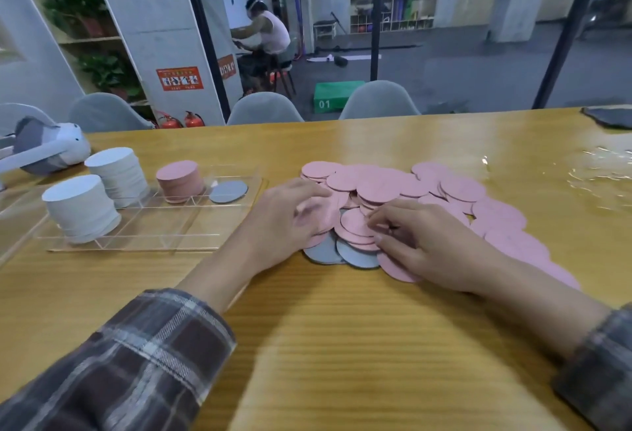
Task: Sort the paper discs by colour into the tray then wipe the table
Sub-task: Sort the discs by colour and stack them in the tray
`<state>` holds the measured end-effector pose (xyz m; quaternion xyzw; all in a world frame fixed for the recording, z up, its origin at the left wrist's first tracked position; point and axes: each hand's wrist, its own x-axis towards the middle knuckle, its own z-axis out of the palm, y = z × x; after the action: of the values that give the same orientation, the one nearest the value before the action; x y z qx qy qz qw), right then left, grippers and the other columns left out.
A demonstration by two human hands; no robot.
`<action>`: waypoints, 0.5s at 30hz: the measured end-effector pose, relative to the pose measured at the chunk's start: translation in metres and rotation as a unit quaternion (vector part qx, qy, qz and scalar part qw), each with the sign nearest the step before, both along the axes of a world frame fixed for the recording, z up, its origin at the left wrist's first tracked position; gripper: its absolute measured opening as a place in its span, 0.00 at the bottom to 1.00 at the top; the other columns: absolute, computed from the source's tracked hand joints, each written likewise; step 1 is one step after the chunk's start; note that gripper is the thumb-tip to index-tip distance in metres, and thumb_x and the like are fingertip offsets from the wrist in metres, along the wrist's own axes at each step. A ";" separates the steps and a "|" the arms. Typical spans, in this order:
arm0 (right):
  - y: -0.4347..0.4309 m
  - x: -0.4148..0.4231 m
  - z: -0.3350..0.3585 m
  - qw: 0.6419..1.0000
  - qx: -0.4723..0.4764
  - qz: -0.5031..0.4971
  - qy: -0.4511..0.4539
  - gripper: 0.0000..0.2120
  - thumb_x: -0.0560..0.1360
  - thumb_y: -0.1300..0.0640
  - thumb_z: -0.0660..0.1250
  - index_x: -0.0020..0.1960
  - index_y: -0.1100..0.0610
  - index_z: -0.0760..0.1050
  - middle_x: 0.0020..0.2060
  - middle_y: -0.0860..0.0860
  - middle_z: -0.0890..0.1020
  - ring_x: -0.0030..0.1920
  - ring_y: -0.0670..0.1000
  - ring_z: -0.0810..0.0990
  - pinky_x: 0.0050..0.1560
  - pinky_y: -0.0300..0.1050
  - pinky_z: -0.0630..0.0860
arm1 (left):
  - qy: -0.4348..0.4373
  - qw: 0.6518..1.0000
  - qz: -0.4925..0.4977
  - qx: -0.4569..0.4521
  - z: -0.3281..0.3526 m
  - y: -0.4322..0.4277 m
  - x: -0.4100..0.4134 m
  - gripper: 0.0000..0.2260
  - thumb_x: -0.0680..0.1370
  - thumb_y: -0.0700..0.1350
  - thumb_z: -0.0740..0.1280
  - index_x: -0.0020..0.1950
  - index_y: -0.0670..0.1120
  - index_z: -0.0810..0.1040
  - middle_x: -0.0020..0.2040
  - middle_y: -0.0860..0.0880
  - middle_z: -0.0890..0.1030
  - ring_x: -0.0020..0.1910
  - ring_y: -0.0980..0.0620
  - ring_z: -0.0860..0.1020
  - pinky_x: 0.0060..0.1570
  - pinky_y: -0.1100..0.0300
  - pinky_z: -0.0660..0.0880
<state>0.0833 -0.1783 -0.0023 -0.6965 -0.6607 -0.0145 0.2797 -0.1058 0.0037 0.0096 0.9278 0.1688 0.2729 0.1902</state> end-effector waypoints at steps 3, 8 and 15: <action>0.001 0.001 -0.001 1.000 0.007 -0.008 0.001 0.08 0.80 0.53 0.68 0.58 0.52 0.81 0.49 0.44 0.81 0.50 0.45 0.77 0.51 0.40 0.73 | 0.048 0.997 0.064 -0.004 0.000 0.011 -0.006 0.18 0.76 0.52 0.76 0.65 0.52 0.83 0.58 0.54 0.81 0.55 0.59 0.77 0.57 0.69 0.69; 0.000 -0.002 -0.001 1.000 0.016 -0.022 0.009 0.11 0.80 0.53 0.69 0.60 0.53 0.81 0.52 0.45 0.82 0.52 0.46 0.78 0.53 0.39 0.72 | 0.045 0.994 0.099 -0.018 0.005 0.008 -0.005 0.23 0.71 0.60 0.79 0.62 0.51 0.85 0.50 0.53 0.81 0.50 0.54 0.76 0.62 0.59 0.69; 0.001 -0.004 -0.002 0.999 0.021 -0.043 0.021 0.13 0.79 0.51 0.70 0.63 0.50 0.79 0.55 0.44 0.82 0.58 0.46 0.77 0.58 0.46 0.75 | 0.027 0.992 0.125 0.002 0.010 0.003 -0.006 0.21 0.68 0.56 0.82 0.56 0.47 0.87 0.45 0.51 0.83 0.48 0.48 0.79 0.69 0.40 0.71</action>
<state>0.0798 -0.1770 -0.0047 -0.7181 -0.6239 -0.0256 0.3074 -0.1120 0.0068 0.0192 0.9068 0.2878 0.2700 0.1482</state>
